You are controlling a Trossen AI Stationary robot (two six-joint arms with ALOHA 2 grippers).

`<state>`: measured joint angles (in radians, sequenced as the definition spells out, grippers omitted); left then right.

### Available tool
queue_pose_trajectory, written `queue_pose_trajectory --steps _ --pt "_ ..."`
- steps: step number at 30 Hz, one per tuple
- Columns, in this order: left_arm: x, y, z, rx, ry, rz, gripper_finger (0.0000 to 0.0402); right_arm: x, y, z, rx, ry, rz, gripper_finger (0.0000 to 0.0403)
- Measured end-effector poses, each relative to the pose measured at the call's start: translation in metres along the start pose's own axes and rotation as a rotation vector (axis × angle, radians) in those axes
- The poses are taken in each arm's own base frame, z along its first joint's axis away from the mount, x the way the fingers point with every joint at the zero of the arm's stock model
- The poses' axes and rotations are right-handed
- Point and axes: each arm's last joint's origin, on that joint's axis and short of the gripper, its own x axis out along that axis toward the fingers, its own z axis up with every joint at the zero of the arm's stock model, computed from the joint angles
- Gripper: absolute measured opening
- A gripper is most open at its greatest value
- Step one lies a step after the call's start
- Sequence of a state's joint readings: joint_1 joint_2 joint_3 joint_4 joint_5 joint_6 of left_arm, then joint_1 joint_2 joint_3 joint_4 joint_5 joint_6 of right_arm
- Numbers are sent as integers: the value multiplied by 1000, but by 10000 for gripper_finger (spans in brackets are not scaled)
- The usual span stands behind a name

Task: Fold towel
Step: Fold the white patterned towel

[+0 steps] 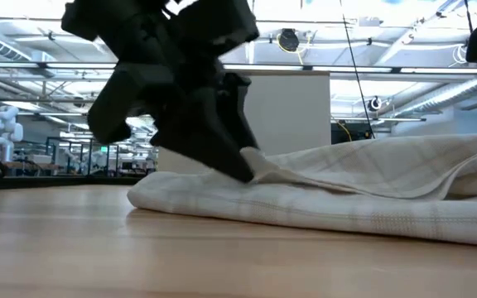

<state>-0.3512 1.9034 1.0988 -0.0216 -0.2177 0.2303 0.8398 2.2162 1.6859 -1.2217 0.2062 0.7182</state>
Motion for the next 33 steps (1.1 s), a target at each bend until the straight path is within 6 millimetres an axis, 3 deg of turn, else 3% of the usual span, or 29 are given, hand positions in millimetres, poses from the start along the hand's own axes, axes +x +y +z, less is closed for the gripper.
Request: queue_pose_trajectory --steps 4,11,17,26,29,33 --pt "0 2 1 21 -3 45 131 0 0 0 3 0 0 157" --pt "1 5 -3 55 30 51 14 0 0 0 4 -1 0 157" --pt "-11 2 0 184 81 158 5 0 0 0 4 -2 0 157" --pt "-84 7 7 235 168 164 3 0 1 0 4 -3 5 157" --pt "-82 6 -3 222 252 108 2 0 1 0 4 -1 5 157" --pt "-60 0 -13 205 300 2 2 -1 0 0 8 0 5 157"
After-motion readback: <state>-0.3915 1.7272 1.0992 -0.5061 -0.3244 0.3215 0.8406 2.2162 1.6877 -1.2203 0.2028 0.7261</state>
